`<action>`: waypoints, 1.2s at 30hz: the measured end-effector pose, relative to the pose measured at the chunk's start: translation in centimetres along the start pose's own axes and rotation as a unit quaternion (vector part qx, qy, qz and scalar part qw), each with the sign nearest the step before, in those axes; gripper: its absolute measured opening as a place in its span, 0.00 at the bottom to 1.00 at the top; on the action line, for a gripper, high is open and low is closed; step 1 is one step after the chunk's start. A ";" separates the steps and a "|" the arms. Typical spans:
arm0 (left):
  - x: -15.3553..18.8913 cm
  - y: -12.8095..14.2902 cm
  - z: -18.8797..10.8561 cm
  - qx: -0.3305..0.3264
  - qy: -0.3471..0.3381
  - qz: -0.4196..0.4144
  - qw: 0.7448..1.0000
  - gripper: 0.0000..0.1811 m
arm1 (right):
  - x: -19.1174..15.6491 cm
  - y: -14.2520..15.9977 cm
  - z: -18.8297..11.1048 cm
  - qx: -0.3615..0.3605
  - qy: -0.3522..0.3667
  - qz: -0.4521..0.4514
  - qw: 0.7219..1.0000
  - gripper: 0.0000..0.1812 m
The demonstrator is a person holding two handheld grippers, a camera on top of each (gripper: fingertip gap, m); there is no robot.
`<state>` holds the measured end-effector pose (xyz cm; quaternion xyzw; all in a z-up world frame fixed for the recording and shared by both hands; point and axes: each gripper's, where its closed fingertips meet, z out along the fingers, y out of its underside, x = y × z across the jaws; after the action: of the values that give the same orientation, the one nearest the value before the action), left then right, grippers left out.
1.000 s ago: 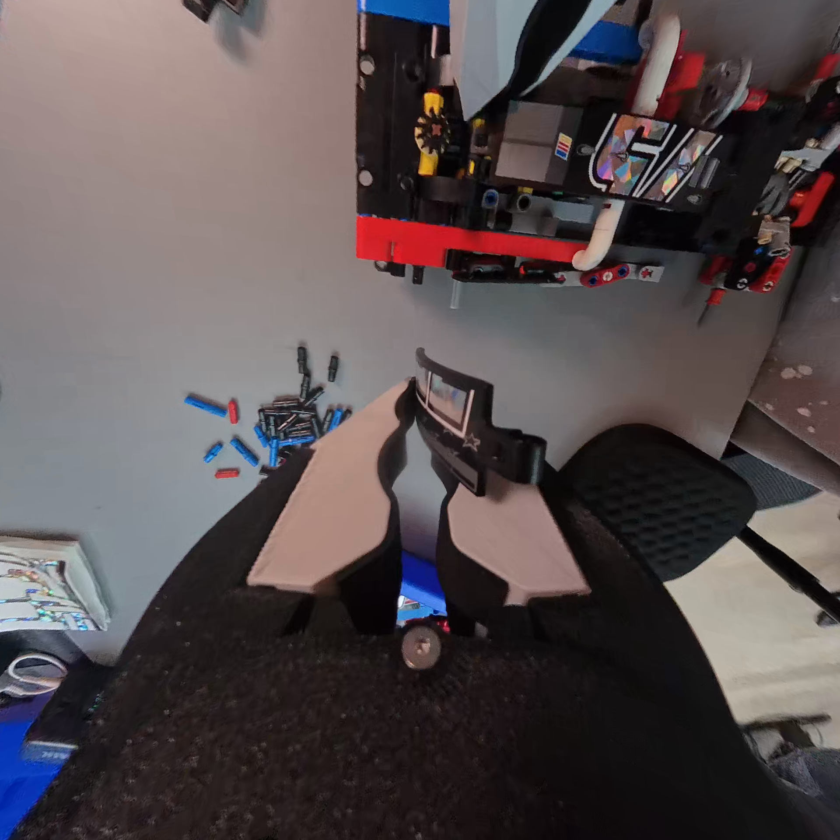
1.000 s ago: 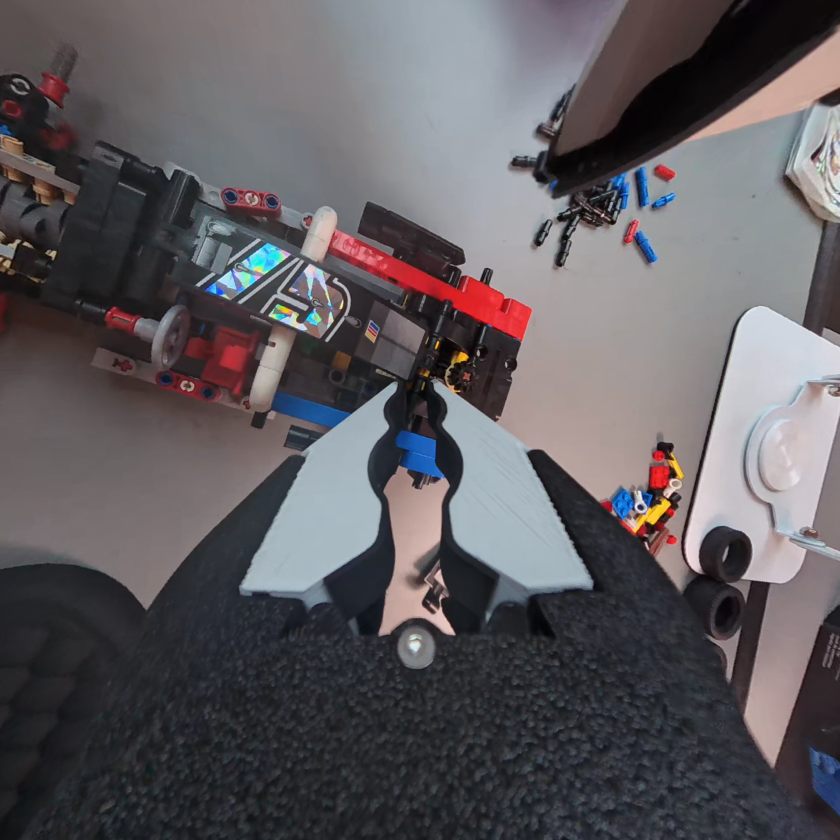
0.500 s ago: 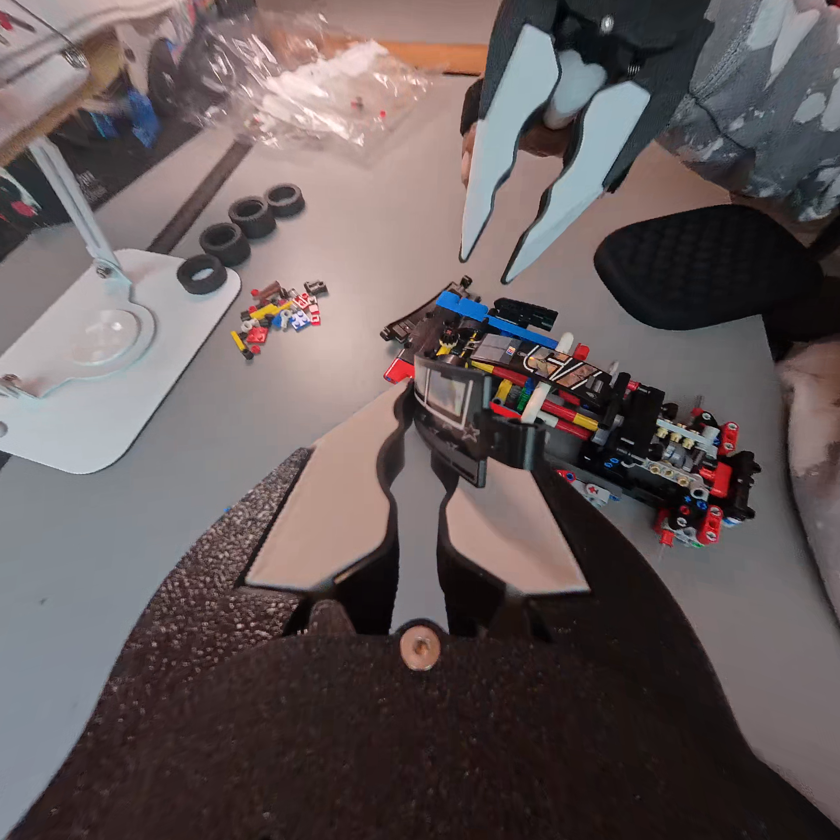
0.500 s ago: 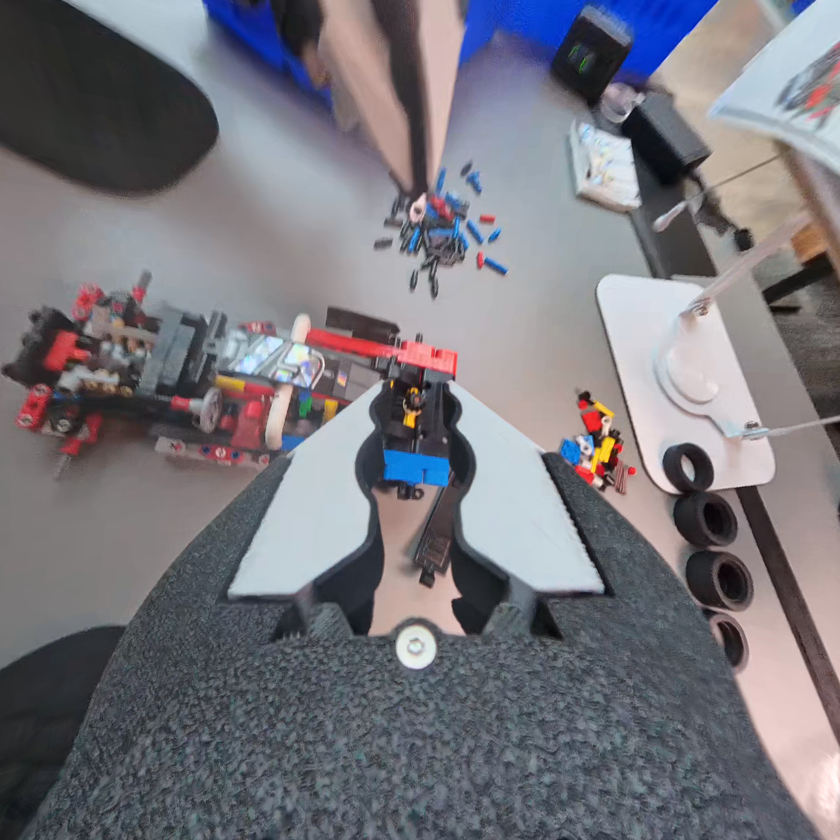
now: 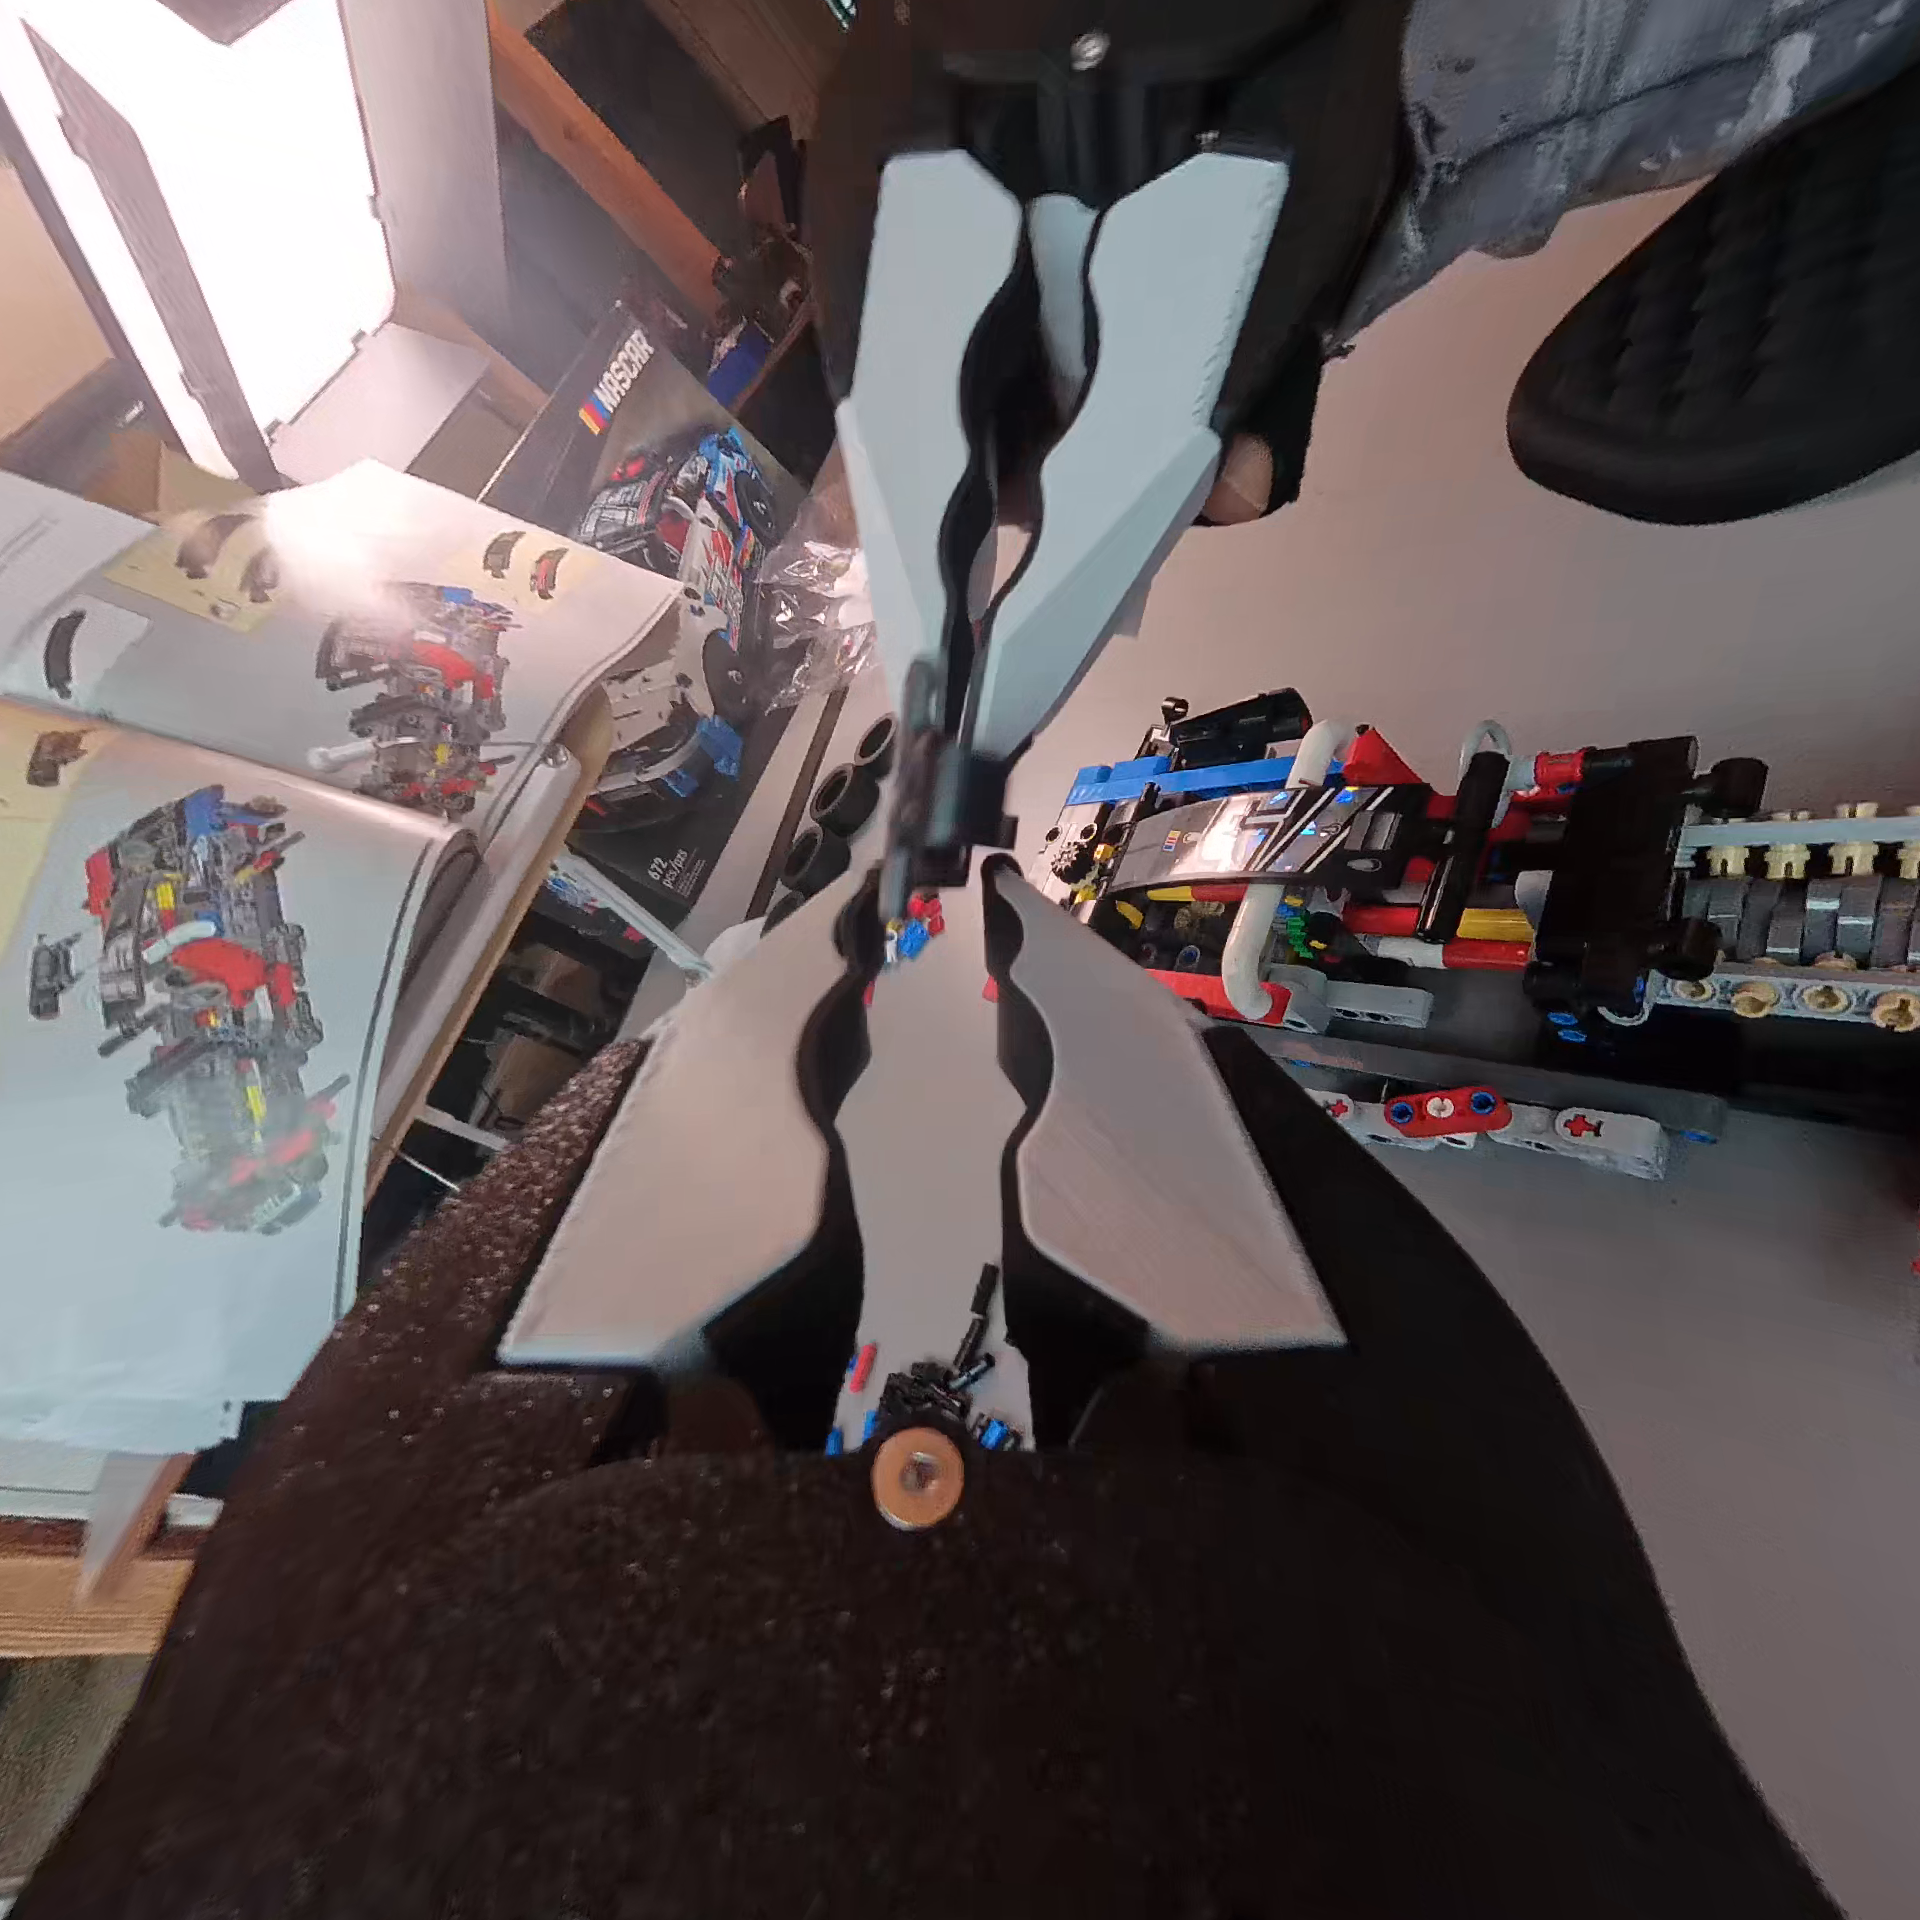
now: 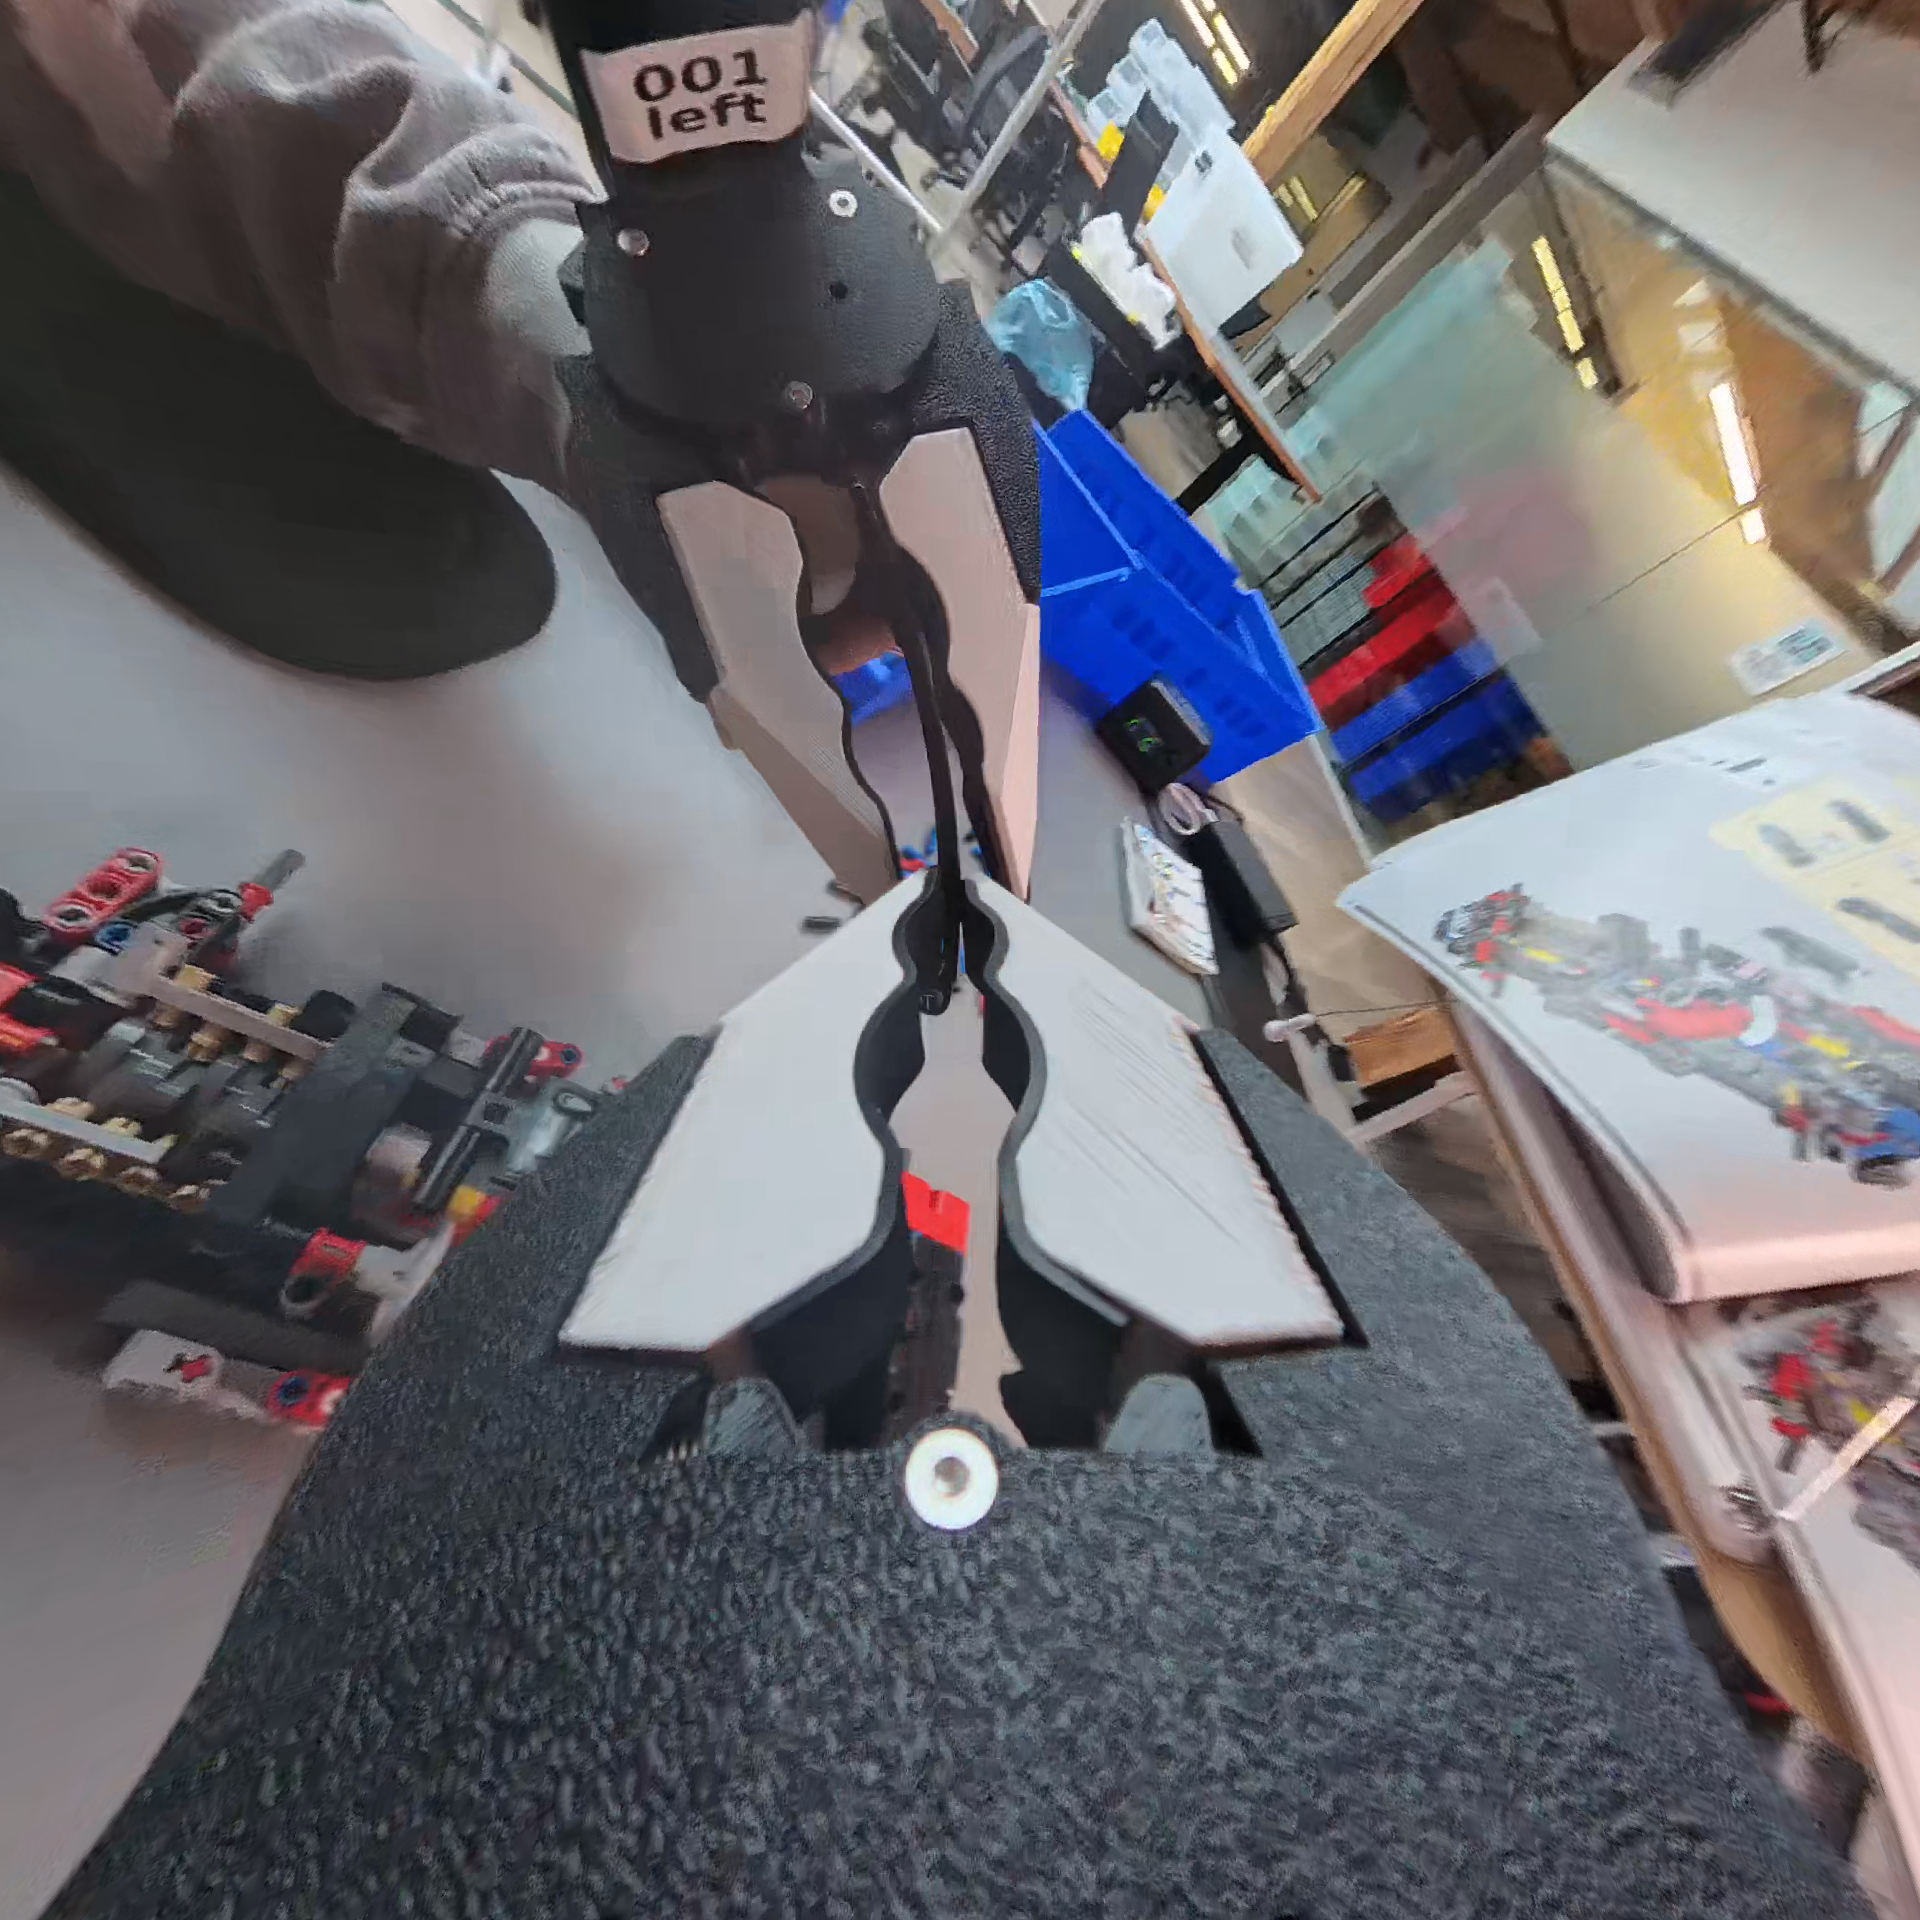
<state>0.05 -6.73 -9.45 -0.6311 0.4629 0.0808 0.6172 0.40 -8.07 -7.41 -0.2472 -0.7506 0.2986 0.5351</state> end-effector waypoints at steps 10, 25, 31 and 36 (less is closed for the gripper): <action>-2.7 -1.0 -4.0 0.181 0.233 -0.612 0.734 0.14 | 2.9 1.9 -2.8 -0.032 0.244 -0.292 0.924 0.01; -0.8 -0.6 -2.1 0.075 0.219 -0.580 0.781 0.00 | 3.4 2.8 -2.6 -0.028 0.231 -0.190 0.954 0.12; -9.7 8.6 -11.5 -0.143 -0.075 -0.432 0.887 0.00 | 8.3 10.2 -7.5 -0.129 0.262 0.044 0.955 0.15; -11.0 18.0 -21.1 -0.353 -0.181 -0.409 0.821 0.00 | 8.2 15.9 -9.7 -0.164 0.199 0.281 0.924 0.28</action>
<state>-28.31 -16.05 -9.98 -0.9114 -0.0184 0.0916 0.4008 7.97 10.47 -10.93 -0.5867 -0.5669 0.2541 0.5195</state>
